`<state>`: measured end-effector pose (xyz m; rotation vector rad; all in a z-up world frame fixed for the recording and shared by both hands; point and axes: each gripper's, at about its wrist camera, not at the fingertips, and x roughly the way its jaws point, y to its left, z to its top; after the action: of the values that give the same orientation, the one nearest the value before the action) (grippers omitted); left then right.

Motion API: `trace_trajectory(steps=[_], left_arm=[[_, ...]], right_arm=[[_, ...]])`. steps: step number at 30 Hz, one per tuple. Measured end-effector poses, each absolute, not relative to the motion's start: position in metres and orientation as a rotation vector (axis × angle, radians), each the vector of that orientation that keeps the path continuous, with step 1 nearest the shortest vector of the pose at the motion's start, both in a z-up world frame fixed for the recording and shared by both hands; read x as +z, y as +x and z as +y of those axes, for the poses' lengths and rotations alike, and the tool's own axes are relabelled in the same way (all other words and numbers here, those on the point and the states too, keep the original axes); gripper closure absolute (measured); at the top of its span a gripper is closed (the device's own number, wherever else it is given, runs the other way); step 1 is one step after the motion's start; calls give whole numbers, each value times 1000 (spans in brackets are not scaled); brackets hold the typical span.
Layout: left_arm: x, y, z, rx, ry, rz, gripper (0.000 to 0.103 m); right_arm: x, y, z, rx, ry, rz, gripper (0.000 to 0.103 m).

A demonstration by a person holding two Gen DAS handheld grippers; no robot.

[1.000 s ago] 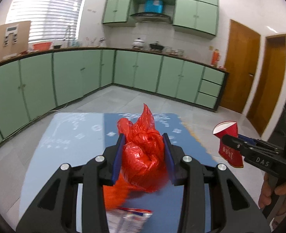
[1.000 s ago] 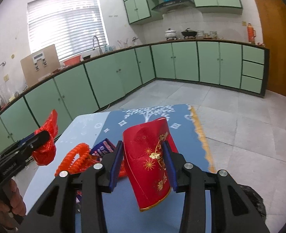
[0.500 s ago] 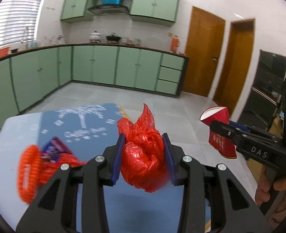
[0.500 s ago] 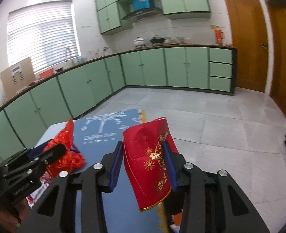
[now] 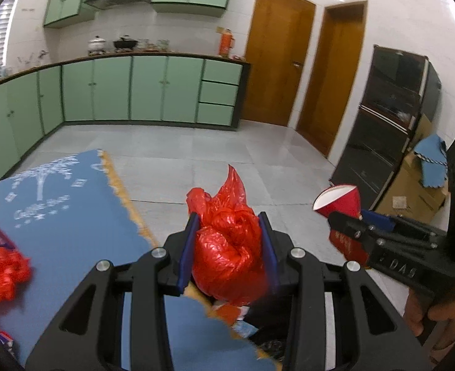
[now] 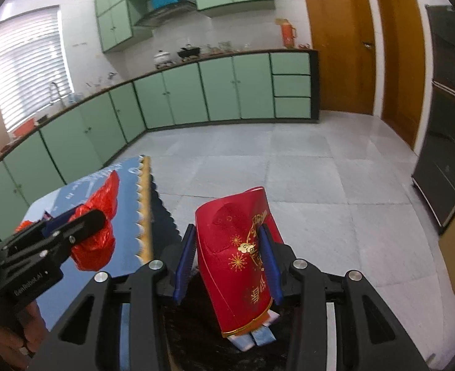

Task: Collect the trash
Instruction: 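Carry the red bag and red cup over the bin and release both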

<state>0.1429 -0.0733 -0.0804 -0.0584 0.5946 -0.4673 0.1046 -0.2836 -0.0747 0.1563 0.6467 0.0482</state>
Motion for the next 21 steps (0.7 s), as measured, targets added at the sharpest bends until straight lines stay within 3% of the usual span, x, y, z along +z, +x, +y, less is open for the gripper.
trace_trajectory(steps=[7, 10, 15, 21], left_arm=[[-99, 159, -112, -563, -68, 658, 66], [-109, 164, -119, -576, -54, 690, 62], [-117, 166, -112, -567, -54, 718, 48], [-115, 167, -98, -535, -76, 728, 45]], right_arm=[[-94, 103, -312, -2, 181, 685, 62], [-102, 104, -320, -14, 188, 700, 63], [-122, 109, -323, -17, 201, 744, 63], [-133, 110, -317, -5, 206, 769, 62]])
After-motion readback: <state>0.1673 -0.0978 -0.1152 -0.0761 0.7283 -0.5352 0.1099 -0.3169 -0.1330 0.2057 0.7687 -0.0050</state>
